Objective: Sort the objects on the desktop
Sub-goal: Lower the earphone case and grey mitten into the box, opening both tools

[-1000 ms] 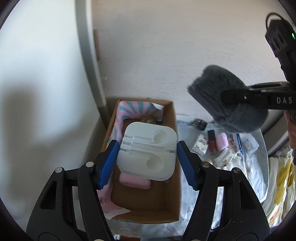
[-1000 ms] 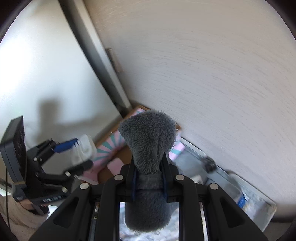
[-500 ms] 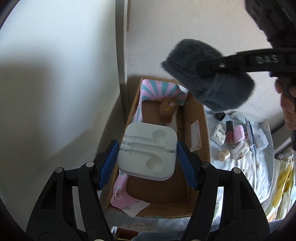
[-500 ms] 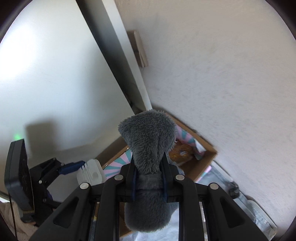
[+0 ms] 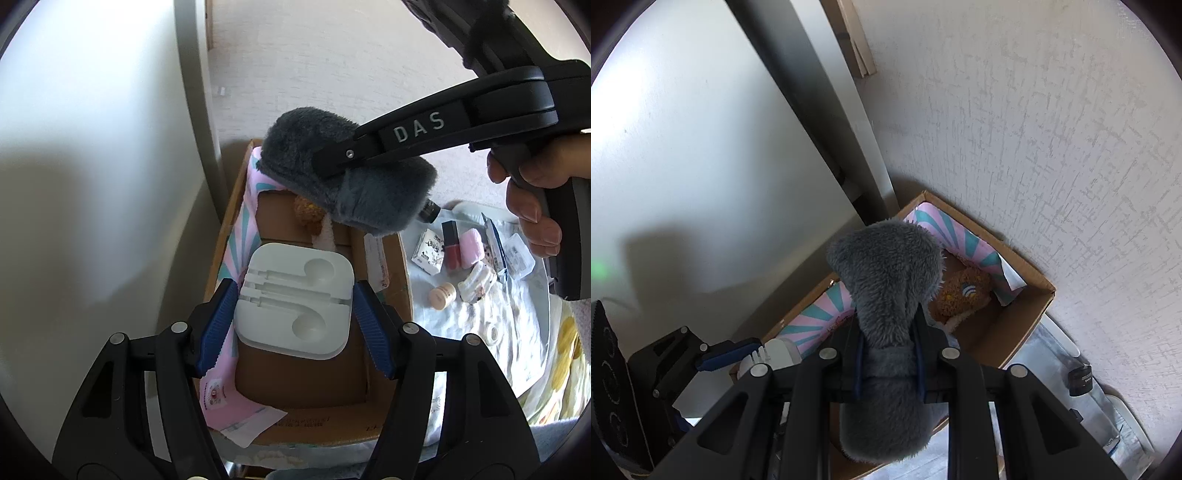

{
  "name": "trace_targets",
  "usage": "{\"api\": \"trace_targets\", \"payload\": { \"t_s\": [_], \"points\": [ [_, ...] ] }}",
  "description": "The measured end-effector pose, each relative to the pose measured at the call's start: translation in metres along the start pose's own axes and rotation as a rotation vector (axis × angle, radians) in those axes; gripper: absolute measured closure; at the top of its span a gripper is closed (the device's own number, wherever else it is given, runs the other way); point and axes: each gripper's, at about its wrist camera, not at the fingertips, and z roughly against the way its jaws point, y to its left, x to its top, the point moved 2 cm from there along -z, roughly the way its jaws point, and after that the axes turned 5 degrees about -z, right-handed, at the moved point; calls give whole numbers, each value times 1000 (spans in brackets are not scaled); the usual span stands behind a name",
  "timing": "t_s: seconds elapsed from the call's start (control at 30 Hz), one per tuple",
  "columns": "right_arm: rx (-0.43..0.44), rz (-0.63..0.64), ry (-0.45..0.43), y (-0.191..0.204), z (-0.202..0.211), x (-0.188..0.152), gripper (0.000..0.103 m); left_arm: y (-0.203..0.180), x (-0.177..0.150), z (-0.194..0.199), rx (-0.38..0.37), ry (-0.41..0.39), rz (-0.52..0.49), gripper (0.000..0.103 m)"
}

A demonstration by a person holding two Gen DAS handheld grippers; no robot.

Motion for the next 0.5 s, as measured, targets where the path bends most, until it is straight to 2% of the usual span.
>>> {"api": "trace_targets", "payload": {
  "t_s": [0.1, 0.13, 0.17, 0.2, 0.23, 0.27, 0.4, 0.5],
  "points": [
    [-5, 3, 20, -1, -4, -1, 78, -2, 0, -4, -19, 17, 9, 40],
    [-6, 11, 25, 0, -7, 0, 71, 0, 0, -5, -36, 31, 22, 36],
    [-14, 12, 25, 0, -8, 0, 54, -1, 1, -7, -43, 44, 40, 18],
    [-23, 10, 18, -1, -7, -1, 43, 0, -1, -10, -41, 56, 60, 5],
    [-30, 1, 4, -1, -4, -2, 21, 0, -1, -11, -39, 53, 68, 0],
    [-30, -8, -14, -3, 0, -2, 11, 0, -2, -11, -36, 47, 70, 0],
    [-22, -50, -63, -12, 13, -3, 10, -4, -3, -11, 2, 39, 55, 0],
    [-36, -53, -86, -16, 23, -3, 1, -5, -3, -8, 8, 31, 54, 0]
  ]
}}
